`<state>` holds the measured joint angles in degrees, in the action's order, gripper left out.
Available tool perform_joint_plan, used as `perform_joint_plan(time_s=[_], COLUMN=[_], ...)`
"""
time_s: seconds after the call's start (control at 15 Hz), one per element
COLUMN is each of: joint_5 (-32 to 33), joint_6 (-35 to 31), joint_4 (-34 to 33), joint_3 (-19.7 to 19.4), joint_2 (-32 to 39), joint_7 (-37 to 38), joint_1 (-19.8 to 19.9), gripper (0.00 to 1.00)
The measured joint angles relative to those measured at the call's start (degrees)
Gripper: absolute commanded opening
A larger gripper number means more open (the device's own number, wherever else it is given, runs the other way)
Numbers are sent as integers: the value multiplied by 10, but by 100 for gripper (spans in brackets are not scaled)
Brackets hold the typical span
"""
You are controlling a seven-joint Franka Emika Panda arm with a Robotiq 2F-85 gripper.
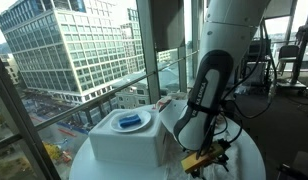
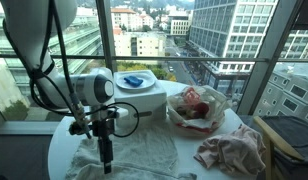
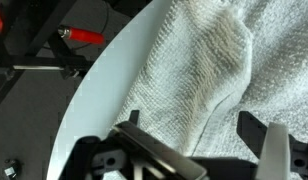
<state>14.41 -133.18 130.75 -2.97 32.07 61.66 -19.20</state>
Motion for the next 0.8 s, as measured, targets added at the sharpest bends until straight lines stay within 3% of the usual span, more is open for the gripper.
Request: perform_joint_plan(time_s=[0.8], joint_5=[0], joint_6=[4], joint_4=[1], joint_3=[-1], joint_2=[16], joint_7=[0], joint_1=[8], gripper=[100])
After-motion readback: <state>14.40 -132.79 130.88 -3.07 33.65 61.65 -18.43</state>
